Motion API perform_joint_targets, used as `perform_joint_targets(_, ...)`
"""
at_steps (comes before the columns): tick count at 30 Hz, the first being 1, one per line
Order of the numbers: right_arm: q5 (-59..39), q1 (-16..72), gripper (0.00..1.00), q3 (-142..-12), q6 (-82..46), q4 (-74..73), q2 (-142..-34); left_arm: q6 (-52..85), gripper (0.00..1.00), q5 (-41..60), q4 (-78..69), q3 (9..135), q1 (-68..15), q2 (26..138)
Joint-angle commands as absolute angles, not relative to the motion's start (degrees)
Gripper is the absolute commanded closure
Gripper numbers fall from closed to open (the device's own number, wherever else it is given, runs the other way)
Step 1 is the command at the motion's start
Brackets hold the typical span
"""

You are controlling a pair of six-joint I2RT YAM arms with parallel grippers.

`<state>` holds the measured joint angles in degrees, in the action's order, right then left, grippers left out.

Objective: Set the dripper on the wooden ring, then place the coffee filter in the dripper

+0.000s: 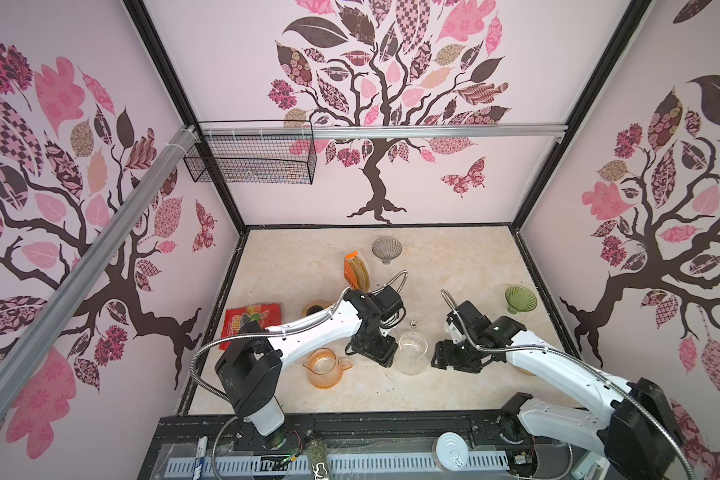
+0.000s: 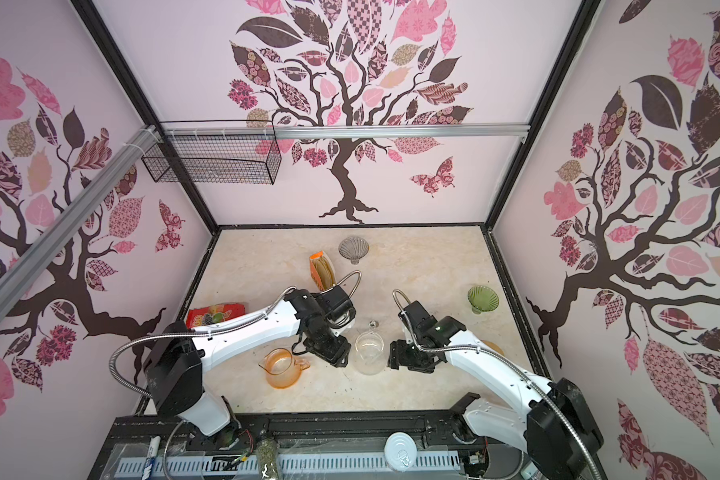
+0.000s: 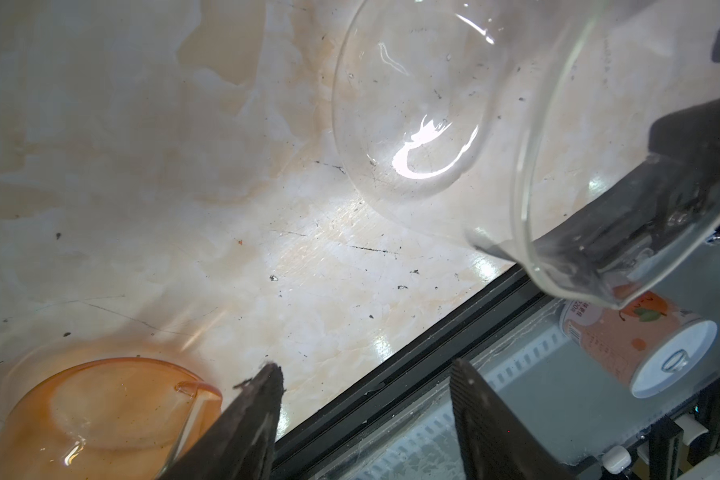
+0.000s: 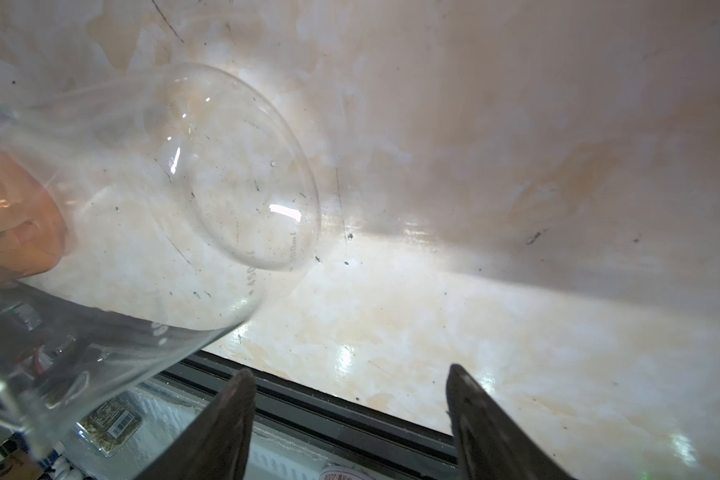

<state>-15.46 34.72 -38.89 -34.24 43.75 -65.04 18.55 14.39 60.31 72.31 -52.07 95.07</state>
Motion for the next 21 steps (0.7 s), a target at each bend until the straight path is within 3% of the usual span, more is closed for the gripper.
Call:
perform_joint_targets(1, -15.9, 36.0, 0.27, -41.0, -33.8, 42.0, -67.1, 19.5, 0.33, 15.6, 58.4, 73.4, -52.2, 95.9)
perform_joint_targets(21, -18.2, 36.1, 0.31, -40.9, -36.9, 33.0, -71.2, 24.3, 0.34, 11.7, 54.5, 77.2, -50.6, 100.9)
